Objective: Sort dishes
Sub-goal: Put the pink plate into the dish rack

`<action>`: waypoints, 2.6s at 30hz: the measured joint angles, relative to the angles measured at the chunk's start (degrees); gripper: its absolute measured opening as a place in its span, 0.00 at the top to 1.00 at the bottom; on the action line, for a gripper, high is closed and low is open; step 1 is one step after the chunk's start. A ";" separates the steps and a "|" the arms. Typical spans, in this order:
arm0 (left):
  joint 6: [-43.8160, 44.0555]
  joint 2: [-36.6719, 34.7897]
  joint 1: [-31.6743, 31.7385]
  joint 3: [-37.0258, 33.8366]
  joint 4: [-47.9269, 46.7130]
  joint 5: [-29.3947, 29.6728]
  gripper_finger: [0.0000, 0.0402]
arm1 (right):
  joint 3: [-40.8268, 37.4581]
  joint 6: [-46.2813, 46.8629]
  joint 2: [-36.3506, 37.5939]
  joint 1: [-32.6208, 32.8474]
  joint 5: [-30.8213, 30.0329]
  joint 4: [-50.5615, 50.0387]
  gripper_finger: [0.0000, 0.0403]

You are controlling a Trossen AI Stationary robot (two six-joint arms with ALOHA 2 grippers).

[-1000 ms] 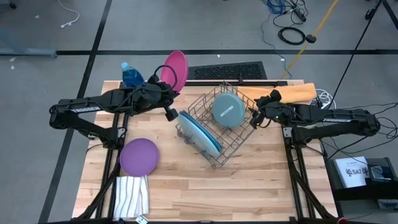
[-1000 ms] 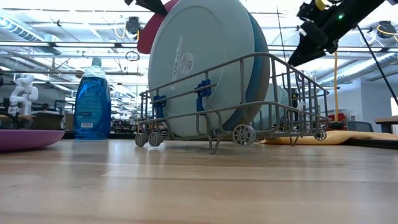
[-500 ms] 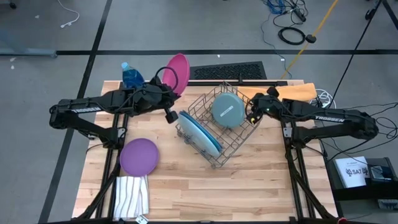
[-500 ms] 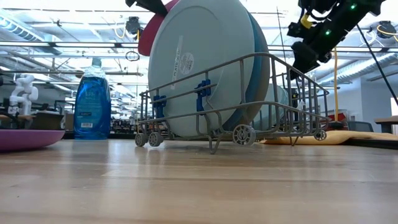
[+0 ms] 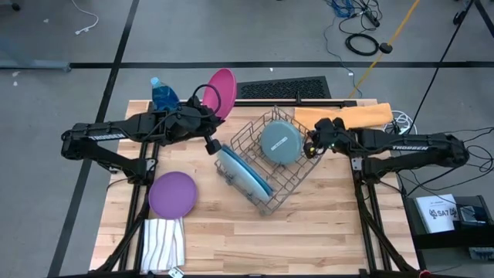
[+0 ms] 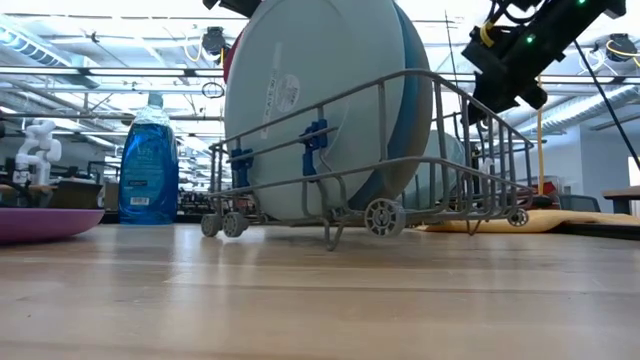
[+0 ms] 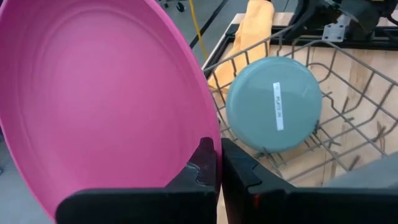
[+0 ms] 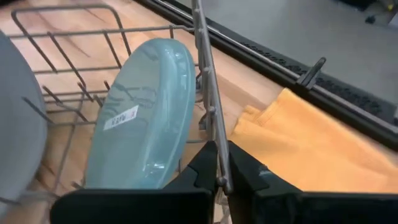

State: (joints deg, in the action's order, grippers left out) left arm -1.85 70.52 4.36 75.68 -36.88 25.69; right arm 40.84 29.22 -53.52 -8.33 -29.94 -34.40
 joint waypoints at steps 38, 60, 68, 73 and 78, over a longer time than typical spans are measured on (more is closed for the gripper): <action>-1.48 0.00 0.00 -0.02 0.04 0.04 1.00 | 5.89 45.23 -26.72 26.69 -39.32 8.62 0.99; 0.08 -0.02 0.00 -0.02 0.53 -0.20 1.00 | 9.60 81.73 -30.29 32.05 -38.98 -28.99 0.99; 6.03 -0.07 1.36 -0.04 4.89 -2.00 1.00 | 9.62 84.15 -30.47 35.49 -38.03 -29.83 0.99; 7.30 -0.09 1.25 -0.04 5.85 -2.73 1.00 | 10.94 82.10 -30.53 35.40 -37.19 -30.78 0.99; 7.58 -0.09 1.25 -0.04 6.01 -1.88 1.00 | 13.71 80.54 -31.66 35.99 -35.39 -31.01 0.99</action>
State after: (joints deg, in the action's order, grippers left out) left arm 5.74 70.43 5.61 75.64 -30.87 23.81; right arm 54.55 109.75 -85.18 27.66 -65.32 -65.41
